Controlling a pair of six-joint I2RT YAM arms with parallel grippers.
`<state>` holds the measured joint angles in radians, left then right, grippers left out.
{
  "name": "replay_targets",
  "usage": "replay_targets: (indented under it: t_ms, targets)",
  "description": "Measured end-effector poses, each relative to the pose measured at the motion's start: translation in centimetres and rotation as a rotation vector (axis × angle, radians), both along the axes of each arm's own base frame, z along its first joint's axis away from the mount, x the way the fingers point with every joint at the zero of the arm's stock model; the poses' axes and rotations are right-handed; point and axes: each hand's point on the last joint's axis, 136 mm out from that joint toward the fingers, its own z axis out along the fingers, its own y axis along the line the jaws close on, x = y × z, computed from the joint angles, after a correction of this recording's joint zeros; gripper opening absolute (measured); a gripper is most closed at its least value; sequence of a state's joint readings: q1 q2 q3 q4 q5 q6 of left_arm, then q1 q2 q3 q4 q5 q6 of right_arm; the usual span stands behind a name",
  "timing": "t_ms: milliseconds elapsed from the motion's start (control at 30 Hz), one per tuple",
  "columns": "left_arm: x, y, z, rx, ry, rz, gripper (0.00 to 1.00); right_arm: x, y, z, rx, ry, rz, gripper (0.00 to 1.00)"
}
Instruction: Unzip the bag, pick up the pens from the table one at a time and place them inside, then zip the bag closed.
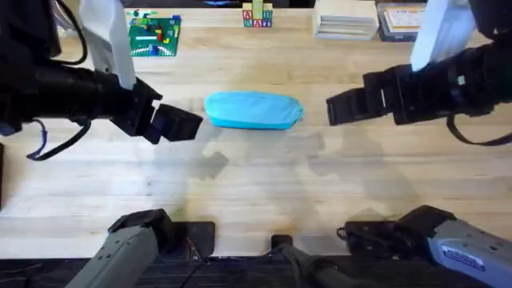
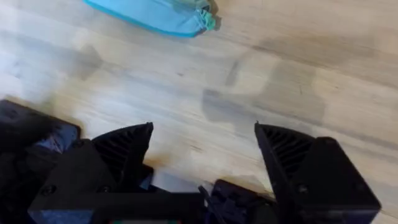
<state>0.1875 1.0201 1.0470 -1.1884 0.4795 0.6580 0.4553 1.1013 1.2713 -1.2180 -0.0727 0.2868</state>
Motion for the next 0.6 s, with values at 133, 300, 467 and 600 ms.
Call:
replay_targets:
  t_ms: [133, 300, 467, 600]
  targets:
    - [-0.1, 0.2, 0.2, -0.009, 0.01, 0.048, 0.998, -0.6, -0.1, -0.2, -0.021, 0.009, 0.057, 0.997]
    - [-0.2, 0.3, 0.1, -0.012, 0.023, 0.073, 0.996, -1.0, 0.5, -0.2, -0.02, 0.0, 0.161, 0.997]
    - [-0.2, 0.4, 0.0, -0.013, 0.028, 0.083, 0.996, -1.1, 0.7, -0.2, -0.029, -0.015, 0.228, 0.997]
    - [-0.2, 0.4, 0.0, -0.012, 0.029, 0.085, 0.996, -1.2, 0.7, -0.2, -0.037, -0.022, 0.258, 0.997]
